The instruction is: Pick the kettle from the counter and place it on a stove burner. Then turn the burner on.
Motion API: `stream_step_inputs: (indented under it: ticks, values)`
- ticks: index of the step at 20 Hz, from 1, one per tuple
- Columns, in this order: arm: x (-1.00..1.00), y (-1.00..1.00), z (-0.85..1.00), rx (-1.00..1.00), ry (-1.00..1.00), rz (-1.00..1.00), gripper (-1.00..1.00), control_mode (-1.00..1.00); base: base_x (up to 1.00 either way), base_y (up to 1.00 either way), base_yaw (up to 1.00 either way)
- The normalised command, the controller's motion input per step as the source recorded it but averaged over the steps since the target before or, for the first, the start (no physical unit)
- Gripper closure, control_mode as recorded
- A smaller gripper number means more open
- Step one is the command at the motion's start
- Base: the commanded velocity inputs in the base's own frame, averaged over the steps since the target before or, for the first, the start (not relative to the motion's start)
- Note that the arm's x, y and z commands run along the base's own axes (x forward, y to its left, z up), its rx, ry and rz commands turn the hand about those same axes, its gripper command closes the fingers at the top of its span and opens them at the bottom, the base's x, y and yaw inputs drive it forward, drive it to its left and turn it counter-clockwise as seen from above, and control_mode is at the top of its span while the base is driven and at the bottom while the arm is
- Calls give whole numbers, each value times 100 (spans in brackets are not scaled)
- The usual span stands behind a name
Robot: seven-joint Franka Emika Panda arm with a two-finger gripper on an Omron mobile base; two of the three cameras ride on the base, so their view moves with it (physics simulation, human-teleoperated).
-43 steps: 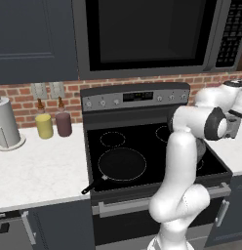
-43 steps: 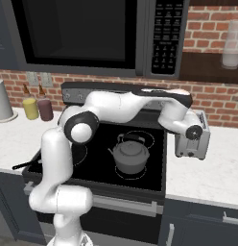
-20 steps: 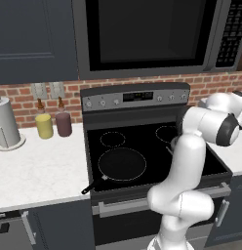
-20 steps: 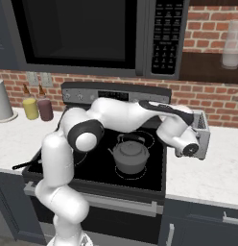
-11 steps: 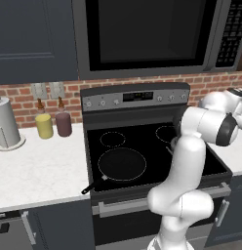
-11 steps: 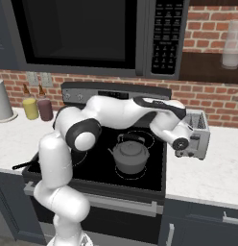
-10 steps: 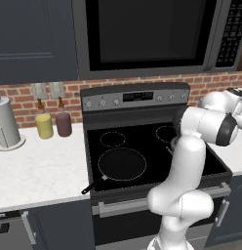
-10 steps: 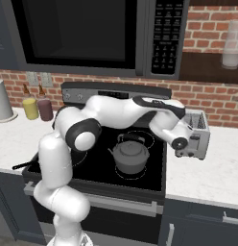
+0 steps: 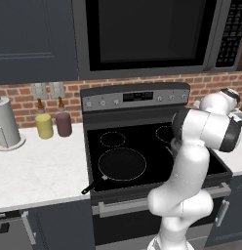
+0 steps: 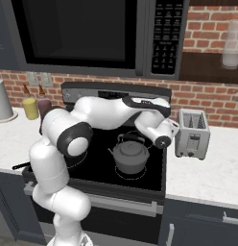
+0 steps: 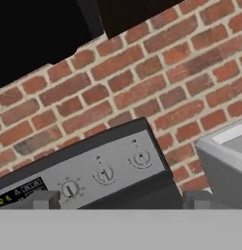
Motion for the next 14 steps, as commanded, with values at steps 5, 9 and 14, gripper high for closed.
stream_step_inputs:
  ticks: [5, 9, 14]
  values:
    - [44, 4, 0, 0, 0, 0, -100, -100, 0, 0, 0]
    - [66, -2, 0, 0, 0, 0, -100, -100, 0, 0, 0]
    - [58, -6, 0, 0, 0, 0, -100, -100, 0, 0, 0]
